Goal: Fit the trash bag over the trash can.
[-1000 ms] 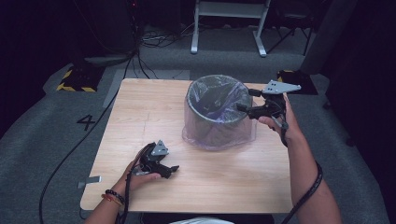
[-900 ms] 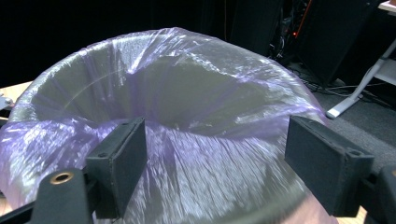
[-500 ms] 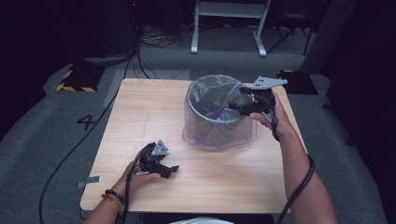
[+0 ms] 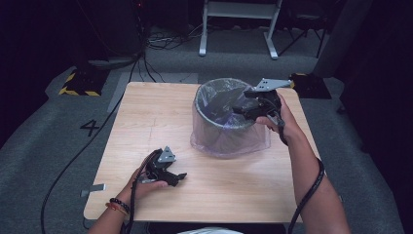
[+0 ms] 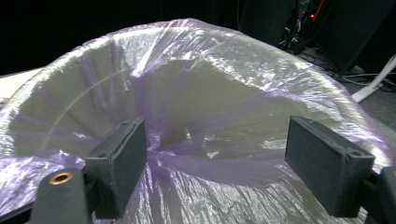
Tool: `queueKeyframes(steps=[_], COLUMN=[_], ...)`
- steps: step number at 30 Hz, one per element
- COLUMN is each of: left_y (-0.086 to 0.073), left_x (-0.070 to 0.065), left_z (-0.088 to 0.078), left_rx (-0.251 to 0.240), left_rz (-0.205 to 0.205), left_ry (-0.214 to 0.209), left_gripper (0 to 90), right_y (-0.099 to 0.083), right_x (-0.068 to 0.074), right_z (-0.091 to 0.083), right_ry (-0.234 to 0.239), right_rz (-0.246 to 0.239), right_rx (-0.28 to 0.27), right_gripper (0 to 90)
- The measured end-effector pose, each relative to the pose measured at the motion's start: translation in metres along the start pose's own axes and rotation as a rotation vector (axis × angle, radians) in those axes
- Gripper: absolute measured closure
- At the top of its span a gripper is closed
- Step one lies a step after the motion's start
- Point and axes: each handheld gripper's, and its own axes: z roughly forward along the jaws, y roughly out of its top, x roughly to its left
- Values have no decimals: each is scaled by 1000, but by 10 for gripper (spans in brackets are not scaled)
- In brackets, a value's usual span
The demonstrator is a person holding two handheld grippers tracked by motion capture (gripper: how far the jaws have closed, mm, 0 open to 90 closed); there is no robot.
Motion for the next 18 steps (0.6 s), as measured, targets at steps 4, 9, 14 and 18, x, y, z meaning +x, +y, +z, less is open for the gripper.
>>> queueKeyframes(steps=[4,9,14,18], left_y=[0,0,0,0], left_x=[0,0,0,0], left_z=[0,0,0,0], left_rx=[0,0,0,0], left_rz=[0,0,0,0], left_ry=[0,0,0,0], left_gripper=[144,145,144,145], right_y=[5,11,14,16], right_x=[0,-1,-2,-5], right_z=[2,4,12,18], right_ry=[0,-17,-26,-40], right_rz=[1,6,15,38], right_rx=[7,-2,26,65], right_gripper=[208,207,207,212])
